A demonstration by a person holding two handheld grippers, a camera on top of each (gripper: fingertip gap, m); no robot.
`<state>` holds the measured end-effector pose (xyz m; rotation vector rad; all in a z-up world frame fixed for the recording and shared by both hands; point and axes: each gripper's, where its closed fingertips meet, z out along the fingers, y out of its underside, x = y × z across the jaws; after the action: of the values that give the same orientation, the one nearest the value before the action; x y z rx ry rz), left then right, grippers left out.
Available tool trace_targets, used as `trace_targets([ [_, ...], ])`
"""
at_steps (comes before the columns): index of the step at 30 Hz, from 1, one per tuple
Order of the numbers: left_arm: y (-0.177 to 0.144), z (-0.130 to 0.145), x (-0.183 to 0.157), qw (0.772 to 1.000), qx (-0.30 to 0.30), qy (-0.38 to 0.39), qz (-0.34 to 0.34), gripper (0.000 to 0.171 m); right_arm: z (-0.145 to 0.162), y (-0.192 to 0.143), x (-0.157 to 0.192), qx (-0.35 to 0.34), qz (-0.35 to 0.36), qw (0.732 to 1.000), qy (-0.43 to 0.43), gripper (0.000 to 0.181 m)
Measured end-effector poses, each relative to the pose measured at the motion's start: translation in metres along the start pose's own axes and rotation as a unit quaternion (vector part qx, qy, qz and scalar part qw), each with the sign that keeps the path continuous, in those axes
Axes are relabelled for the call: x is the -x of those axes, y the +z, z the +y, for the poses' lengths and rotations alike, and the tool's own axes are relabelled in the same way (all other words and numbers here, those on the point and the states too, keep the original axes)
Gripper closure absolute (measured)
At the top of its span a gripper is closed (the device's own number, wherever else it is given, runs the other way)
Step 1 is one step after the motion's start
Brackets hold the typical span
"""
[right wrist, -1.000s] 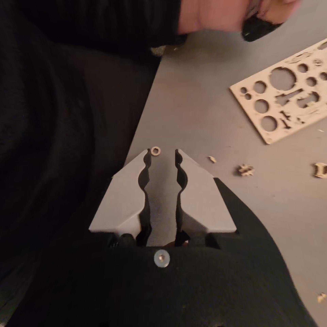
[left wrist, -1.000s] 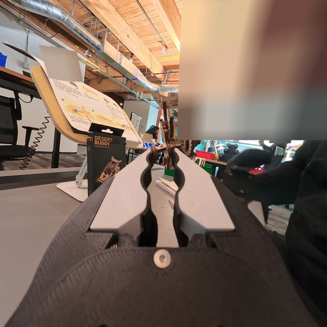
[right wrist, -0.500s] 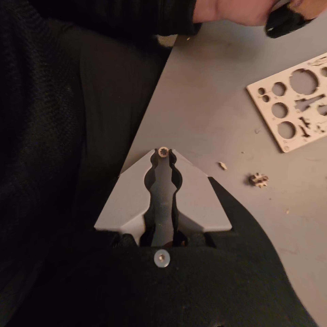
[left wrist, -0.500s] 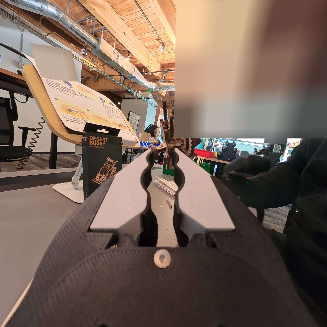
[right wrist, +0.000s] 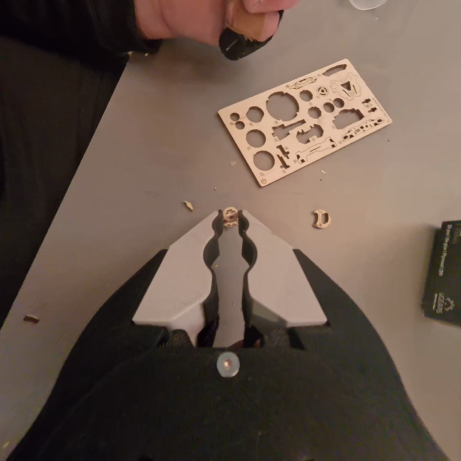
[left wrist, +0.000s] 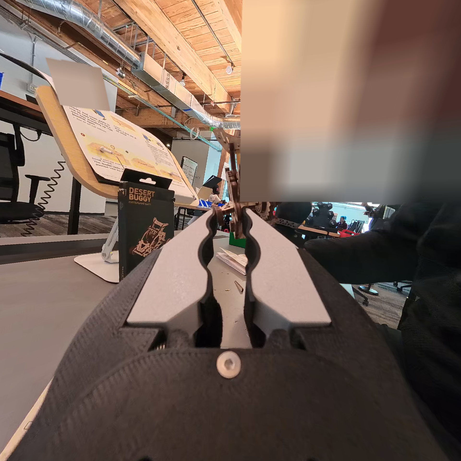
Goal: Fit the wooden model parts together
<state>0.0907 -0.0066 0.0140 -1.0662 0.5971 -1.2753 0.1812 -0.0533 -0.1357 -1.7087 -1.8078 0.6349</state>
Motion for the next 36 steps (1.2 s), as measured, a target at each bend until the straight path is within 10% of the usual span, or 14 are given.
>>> trace_targets([
  [36,-0.0006,0.0047,0.0033,1.0,0.006,-0.003,-0.001,0.155,0.0061,0.006,0.0015,0.032,-0.111,0.988,-0.103,0.173],
])
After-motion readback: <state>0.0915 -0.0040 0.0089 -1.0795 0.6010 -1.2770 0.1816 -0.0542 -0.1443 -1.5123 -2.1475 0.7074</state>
